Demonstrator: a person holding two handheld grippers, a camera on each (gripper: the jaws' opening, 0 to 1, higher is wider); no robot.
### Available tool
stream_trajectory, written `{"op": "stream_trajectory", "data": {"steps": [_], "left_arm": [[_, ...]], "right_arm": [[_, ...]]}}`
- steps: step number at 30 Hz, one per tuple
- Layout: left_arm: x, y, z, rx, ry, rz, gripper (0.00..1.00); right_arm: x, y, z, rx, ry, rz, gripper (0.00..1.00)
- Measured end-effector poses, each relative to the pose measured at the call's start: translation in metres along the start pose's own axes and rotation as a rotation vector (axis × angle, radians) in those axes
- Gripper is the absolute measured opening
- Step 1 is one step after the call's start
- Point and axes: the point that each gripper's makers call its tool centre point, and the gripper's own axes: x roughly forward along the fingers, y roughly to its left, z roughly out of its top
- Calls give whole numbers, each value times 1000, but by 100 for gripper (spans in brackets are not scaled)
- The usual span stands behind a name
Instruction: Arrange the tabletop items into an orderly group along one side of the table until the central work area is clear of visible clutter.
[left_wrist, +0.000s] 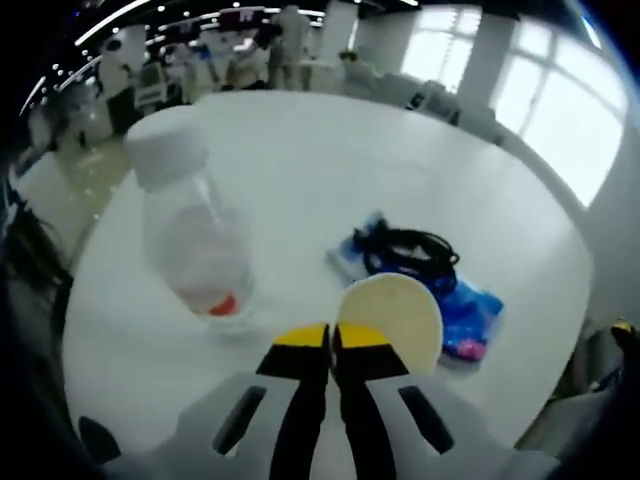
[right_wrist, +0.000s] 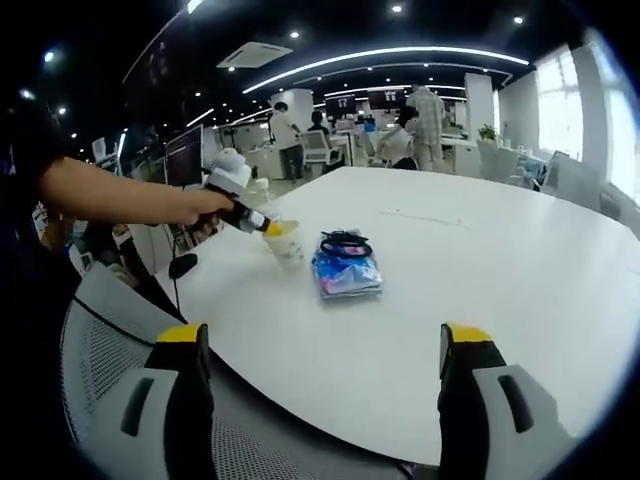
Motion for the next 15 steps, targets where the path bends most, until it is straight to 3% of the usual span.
{"op": "stream_trajectory", "data": {"steps": [8,15], "left_arm": [[11,12,7,-58,-13,62,0],[18,11,9,-74,-23,91,0]], "right_arm": [[4,5,-2,-23,-1,6,94],[3,2,-1,-9,-4,-3,90]]}}
